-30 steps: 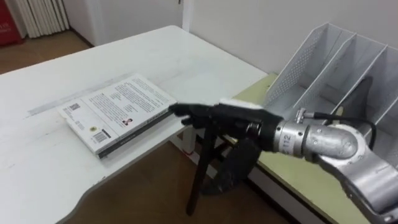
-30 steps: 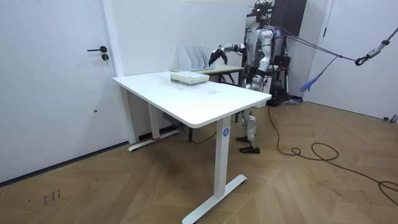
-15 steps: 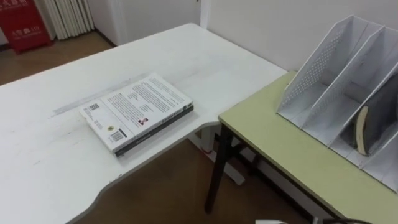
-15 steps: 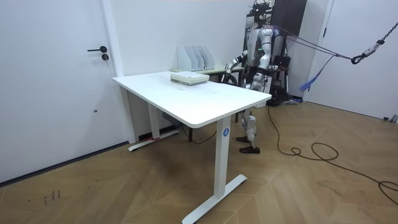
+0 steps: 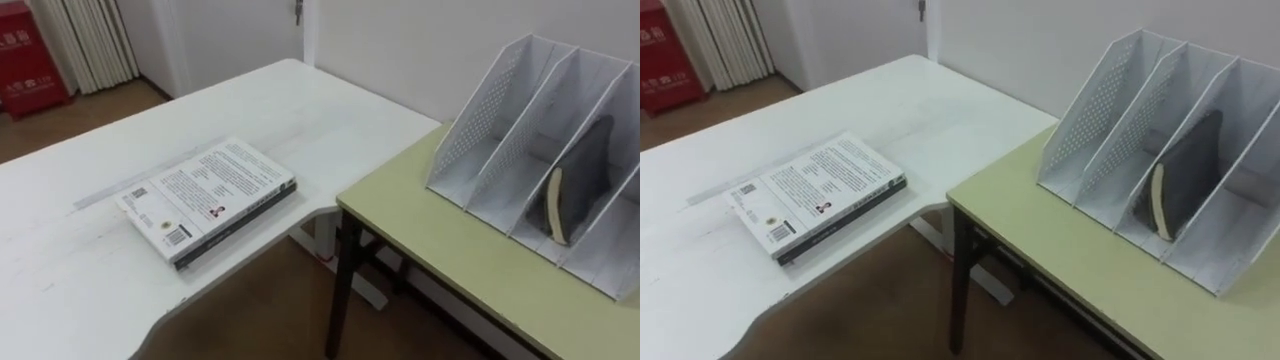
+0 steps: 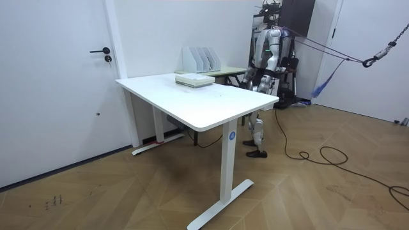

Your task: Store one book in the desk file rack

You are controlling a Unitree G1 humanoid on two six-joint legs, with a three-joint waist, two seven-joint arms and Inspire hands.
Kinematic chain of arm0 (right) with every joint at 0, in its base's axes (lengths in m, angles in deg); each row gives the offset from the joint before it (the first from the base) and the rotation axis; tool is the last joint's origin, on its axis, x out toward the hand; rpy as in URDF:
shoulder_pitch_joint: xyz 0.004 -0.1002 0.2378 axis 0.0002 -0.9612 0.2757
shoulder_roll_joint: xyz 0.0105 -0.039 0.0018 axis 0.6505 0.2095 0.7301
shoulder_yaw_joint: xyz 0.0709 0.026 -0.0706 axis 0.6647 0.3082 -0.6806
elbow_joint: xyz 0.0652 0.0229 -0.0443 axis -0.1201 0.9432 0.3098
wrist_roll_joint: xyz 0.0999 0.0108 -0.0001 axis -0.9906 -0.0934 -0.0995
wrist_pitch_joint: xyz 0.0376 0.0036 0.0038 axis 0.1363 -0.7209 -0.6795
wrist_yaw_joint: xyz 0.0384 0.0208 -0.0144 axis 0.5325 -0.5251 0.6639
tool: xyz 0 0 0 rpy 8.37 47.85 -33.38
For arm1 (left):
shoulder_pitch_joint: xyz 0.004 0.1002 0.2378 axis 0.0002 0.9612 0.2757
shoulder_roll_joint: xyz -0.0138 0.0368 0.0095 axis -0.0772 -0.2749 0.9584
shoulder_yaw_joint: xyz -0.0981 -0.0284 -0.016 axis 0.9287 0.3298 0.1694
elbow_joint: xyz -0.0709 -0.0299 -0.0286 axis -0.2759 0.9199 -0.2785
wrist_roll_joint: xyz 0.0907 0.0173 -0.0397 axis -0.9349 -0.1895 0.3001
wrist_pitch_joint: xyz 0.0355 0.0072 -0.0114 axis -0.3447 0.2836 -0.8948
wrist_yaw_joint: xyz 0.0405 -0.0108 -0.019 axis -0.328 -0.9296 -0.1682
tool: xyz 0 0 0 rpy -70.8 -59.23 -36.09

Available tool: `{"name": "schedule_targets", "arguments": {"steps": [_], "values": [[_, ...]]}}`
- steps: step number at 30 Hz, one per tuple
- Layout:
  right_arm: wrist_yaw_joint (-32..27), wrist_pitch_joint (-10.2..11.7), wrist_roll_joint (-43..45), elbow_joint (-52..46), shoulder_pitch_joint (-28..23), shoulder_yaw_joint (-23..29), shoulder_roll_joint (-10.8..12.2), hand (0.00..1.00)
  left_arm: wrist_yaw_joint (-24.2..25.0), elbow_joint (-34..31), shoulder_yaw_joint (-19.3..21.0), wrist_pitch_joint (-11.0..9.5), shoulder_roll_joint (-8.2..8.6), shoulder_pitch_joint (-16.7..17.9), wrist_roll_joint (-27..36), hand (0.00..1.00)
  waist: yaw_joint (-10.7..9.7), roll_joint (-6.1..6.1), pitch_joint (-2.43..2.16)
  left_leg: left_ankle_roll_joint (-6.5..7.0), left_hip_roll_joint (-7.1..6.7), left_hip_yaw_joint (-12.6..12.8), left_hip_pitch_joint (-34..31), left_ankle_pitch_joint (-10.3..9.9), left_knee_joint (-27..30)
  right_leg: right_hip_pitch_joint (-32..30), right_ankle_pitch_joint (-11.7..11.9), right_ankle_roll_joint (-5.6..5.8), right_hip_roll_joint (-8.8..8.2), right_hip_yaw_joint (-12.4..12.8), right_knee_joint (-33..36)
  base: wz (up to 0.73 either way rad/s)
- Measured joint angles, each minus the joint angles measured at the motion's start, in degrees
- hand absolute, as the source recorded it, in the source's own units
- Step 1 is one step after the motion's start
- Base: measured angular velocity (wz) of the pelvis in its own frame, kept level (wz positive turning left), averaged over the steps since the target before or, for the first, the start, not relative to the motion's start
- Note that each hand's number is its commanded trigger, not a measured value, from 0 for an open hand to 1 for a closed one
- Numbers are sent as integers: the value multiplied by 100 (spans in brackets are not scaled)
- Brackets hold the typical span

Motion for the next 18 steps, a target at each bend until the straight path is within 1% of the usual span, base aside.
{"name": "schedule_targets", "arguments": {"steps": [2, 4, 6, 7, 10, 11, 13, 15, 18], "values": [[-205, 22, -207, 36, -96, 174, 68, 0, -21, -6, 144, 0, 34, 57, -28, 0, -59, 5, -3, 0, -2, 13, 5, -1, -4, 5, 0, 0, 9, 11, -9, 0], [-341, 59, -548, 213, -217, 359, 106, 0, -62, 11, 355, 0, 87, 81, -235, 0, -92, 18, -12, 0, -5, 30, 15, 1, -44, 22, 1, -2, 16, 21, 9, -5], [-361, 61, -899, 247, -330, 482, 108, 0, -108, 24, 472, 5, 141, 105, -301, 0, -119, 36, -20, 0, -3, 75, 34, 3, -56, 22, 1, -2, 16, 29, -1, -8], [-367, 61, -1113, 279, -368, 512, 109, 0, -117, 49, 587, 16, 176, 163, -412, 0, -173, 49, -27, 0, -5, 74, 34, 3, -57, 24, 0, 0, 12, 24, -3, -3], [-318, 46, -1449, 501, -366, 642, 117, 0, -173, 53, 729, 39, 213, 176, -632, 0, -257, 80, -35, 0, -10, 85, 38, 3, -61, 24, -14, 6, 7, 37, -14, 0], [-311, 43, -1510, 552, -363, 662, 119, 0, -178, 53, 748, 43, 213, 176, -668, 0, -278, 95, -29, 0, -9, 85, 38, 3, -61, 25, -17, 7, 7, 36, -14, 0], [-275, 20, -1770, 671, -357, 714, 126, 0, -204, 49, 826, 91, 212, 178, -775, 0, -360, 87, -30, 0, -6, 83, 58, 3, -61, 46, -27, 6, 5, 32, -13, 2], [-256, -33, -1856, 692, -363, 757, 136, 0, -240, 41, 832, 141, 212, 187, -775, 0, -374, 87, -16, 0, -7, 87, 115, 3, -74, 65, -50, 8, 0, 34, -13, 0], [-236, -131, -1985, 691, -373, 771, 154, 0, -345, 32, 831, 154, 213, 190, -768, 0, -387, 64, -13, -1, -2, 129, 170, 2, -77, 83, -93, 18, -8, 56, -4, 0]]}}
